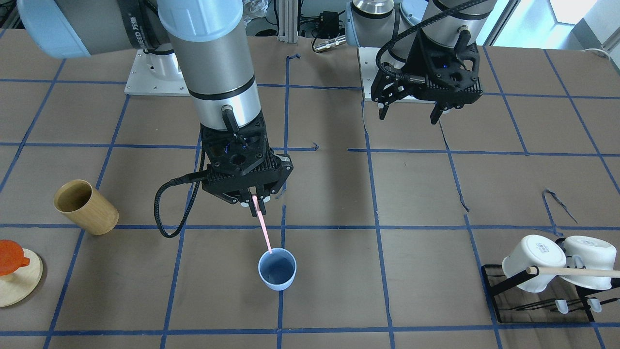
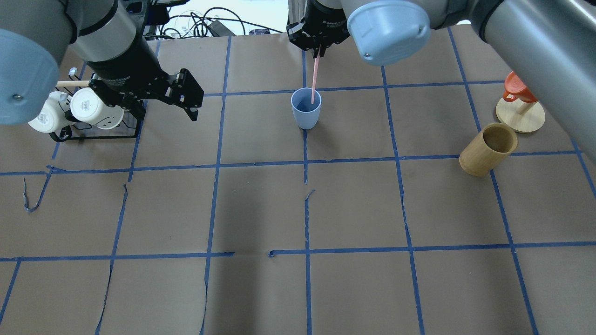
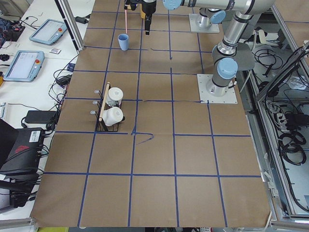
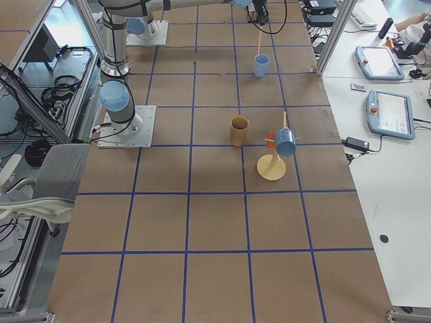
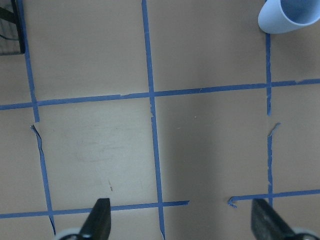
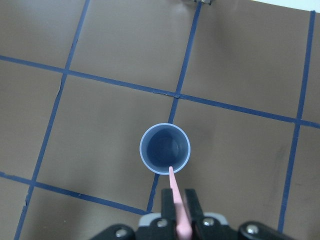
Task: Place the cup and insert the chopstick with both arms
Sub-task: 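Retract the left gripper while the right gripper carries the pink stick over the blue cup, then lower the pink stick into the blue cup and open the right gripper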
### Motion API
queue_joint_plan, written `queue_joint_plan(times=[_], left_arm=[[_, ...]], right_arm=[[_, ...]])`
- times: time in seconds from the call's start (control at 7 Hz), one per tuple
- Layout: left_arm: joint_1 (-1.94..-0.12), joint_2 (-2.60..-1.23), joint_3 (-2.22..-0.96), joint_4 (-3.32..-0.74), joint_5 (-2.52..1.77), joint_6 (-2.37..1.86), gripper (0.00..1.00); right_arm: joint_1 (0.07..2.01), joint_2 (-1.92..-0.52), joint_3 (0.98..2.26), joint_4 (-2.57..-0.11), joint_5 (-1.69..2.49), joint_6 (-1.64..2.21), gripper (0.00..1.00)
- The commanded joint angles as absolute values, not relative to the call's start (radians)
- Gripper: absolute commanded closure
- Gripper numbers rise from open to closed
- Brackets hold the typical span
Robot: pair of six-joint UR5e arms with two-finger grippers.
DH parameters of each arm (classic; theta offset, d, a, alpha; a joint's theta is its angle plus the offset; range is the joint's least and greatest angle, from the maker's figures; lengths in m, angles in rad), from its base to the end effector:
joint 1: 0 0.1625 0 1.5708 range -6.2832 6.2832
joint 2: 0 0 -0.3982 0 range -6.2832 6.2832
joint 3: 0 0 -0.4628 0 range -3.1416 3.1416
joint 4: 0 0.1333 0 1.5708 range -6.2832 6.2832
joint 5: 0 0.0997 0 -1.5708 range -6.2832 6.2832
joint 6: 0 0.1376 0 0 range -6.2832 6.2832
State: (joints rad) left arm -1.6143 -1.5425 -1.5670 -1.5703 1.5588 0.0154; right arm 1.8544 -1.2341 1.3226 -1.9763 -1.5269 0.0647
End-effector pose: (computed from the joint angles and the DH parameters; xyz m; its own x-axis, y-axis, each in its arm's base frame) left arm -0.1590 -0.5490 0.4411 -0.9982 0.0592 0.0115 0.0588 0.9977 -0.0328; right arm 0.3381 -0.6620 0.3979 -0.9705 -0.2331 -0.0618 -0.2036 0.9292 -0.3084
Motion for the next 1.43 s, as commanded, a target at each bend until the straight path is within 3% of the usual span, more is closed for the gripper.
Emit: queue_joint_plan(times=[0.0, 0.43, 0.57, 0.71, 0.86, 1.0, 1.29], left_arm=[[-1.614, -1.543, -1.566, -1.568, 1.555, 0.012, 0.00], [-1.614, -1.542, -1.569, -1.568, 1.557, 0.012, 0.00], [-1.614, -1.542, -1.568, -1.568, 1.557, 0.012, 0.00], [-1.612, -1.542, -1.568, -1.568, 1.557, 0.012, 0.00], [-1.612, -1.542, -1.568, -1.568, 1.557, 0.012, 0.00], [-1.612, -1.542, -1.568, -1.568, 1.557, 0.012, 0.00], [-1.612, -1.542, -1.566, -1.568, 1.557, 0.012, 0.00]], right_arm=[[1.856, -1.207, 1.358, -2.072, -1.528, 0.081, 0.95], [1.856, -1.170, 1.408, -2.158, -1.525, 0.081, 0.92], [1.856, -1.172, 1.416, -2.160, -1.526, 0.083, 0.73], [1.858, -1.181, 1.416, -2.157, -1.525, 0.100, 0.48], [1.859, -1.183, 1.404, -2.157, -1.529, 0.165, 0.09], [1.852, -1.195, 1.372, -2.143, -1.540, 0.169, 0.00], [1.807, -1.239, 1.287, -1.954, -1.545, 0.137, 0.00]])
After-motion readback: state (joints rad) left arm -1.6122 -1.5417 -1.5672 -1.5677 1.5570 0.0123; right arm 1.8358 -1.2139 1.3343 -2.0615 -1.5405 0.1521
